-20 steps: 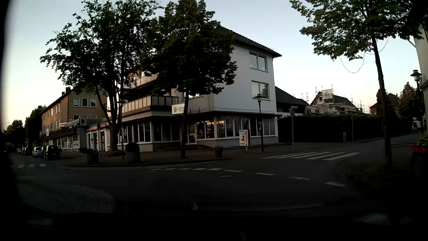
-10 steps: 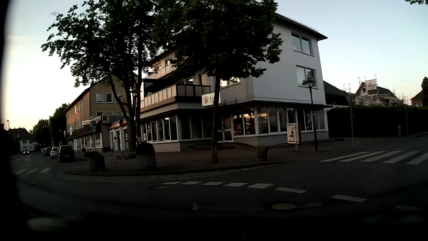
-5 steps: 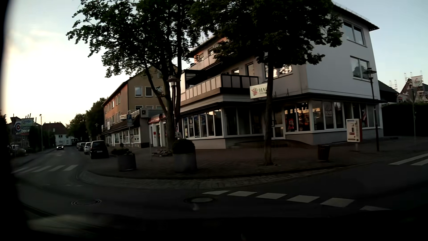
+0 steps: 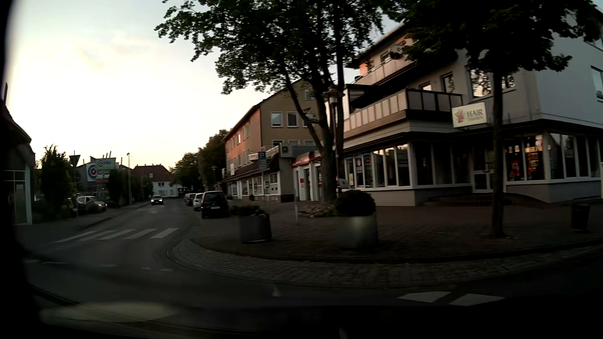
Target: Follow the waypoints while adhering to traffic rules and regulations
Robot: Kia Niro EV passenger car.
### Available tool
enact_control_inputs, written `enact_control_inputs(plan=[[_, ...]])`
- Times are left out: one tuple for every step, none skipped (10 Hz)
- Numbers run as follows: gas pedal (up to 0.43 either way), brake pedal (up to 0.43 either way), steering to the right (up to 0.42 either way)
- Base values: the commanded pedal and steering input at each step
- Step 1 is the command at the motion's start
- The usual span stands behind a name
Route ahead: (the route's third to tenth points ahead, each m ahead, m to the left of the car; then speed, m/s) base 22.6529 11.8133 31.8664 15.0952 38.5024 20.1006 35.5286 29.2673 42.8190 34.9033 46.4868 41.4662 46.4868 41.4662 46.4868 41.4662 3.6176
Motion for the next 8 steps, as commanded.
enact_control_inputs(plan=[[0.020,0.006,-0.637],[0.020,0.006,-0.652],[0.020,0.006,-0.653],[0.020,0.006,-0.640],[0.020,0.006,-0.606],[0.020,0.006,-0.573],[0.020,0.006,-0.534],[0.020,0.006,-0.495]])
